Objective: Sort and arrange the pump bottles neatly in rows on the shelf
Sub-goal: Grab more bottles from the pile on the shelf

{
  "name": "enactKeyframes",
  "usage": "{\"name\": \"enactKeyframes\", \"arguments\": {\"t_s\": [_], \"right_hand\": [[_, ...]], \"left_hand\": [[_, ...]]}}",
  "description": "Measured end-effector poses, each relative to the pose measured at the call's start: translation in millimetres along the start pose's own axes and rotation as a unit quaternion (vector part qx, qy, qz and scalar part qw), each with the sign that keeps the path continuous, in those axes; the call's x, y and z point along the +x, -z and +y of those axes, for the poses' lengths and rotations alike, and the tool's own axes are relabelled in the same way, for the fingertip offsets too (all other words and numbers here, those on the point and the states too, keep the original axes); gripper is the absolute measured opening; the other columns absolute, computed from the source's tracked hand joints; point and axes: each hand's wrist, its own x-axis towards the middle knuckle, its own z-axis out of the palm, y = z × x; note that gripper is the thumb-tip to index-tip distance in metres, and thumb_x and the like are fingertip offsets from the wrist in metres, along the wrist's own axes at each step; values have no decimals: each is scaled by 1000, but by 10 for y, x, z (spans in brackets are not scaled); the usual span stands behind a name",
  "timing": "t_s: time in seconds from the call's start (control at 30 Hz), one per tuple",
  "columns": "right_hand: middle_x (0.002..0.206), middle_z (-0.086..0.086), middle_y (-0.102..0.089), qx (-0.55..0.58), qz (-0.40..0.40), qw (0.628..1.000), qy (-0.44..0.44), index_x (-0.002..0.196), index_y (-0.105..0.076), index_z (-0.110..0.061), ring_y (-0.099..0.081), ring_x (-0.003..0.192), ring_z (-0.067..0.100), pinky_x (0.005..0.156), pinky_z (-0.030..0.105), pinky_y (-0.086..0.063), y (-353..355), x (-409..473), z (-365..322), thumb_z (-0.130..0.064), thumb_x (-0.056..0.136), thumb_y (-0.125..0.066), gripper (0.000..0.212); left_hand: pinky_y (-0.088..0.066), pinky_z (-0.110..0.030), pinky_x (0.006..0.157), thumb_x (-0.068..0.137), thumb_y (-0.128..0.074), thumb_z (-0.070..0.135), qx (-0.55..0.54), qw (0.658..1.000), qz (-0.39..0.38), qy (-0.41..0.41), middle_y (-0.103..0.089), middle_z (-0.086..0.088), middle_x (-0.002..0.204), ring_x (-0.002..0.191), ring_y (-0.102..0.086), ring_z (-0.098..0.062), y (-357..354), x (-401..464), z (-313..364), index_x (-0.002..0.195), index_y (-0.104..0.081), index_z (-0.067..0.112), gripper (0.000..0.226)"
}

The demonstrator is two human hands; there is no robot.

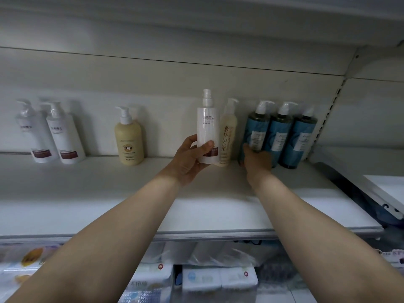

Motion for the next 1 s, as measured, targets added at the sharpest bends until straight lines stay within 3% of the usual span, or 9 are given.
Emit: {"name": "enactKeyframes", "arguments": {"t_s": [0.13, 0.23, 0.43, 0.53, 0.63, 0.8, 1.0], "right_hand": [[105, 1, -74, 18, -126, 991, 45, 109, -69, -16, -71, 92, 17, 82, 33, -59, -89, -336, -153, -48, 93, -65, 36], [105, 3, -74, 77, -189, 978, 51, 117, -65, -16, -73, 93, 18, 78, 30, -61, -130, -596, -296, -43, 95, -65, 35], [116, 0, -72, 52, -253, 963, 78, 110, -67, -29, -69, 106, 17, 95, 38, -57, -166, -891, -442, -37, 97, -63, 16], [112, -4, -73, 40, -261, 961, 85, 99, -68, -37, -69, 106, 16, 95, 39, -57, -205, -1006, -489, -36, 97, -64, 5], [108, -4, -75, 68, -255, 962, 75, 97, -70, -37, -70, 103, 16, 92, 40, -59, -277, -1105, -517, -33, 94, -68, 5], [113, 0, -75, 108, -264, 956, 70, 123, -70, -21, -71, 105, 18, 86, 37, -61, -466, -1301, -501, -31, 92, -71, 33], [109, 5, -76, 148, -266, 950, 76, 120, -72, -15, -73, 101, 21, 80, 39, -62, -752, -1525, -555, -27, 90, -74, 32]], "left_hand": [[-57, -47, 92, 70, -79, 14, -6, 1000, 10, -4, -64, -17, 127, 109, -68, -30, 7, -40, -2, 136, -48, 11, 73], [-57, -46, 92, 70, -79, 15, -9, 1000, 14, -8, -66, -16, 123, 105, -69, -29, -3, -73, 36, 134, -50, 11, 71], [-57, -46, 92, 87, -73, 13, 6, 999, 31, -11, -67, -19, 119, 108, -68, -32, 49, -144, 137, 131, -52, 9, 49], [-54, -51, 96, 88, -73, 15, 5, 999, 40, -12, -68, -20, 115, 111, -66, -35, 98, -205, 199, 132, -52, 7, 49], [-53, -53, 97, 89, -73, 15, 7, 999, 48, -18, -69, -20, 113, 113, -66, -37, 163, -271, 278, 131, -54, 5, 47], [-51, -53, 99, 93, -68, 16, 12, 998, 50, -29, -70, -17, 105, 104, -68, -33, 340, -425, 449, 132, -55, 2, 44], [-47, -54, 104, 100, -55, 16, 11, 998, 33, -44, -65, -19, 112, 106, -64, -32, 578, -591, 710, 135, -54, 0, 38]]}}
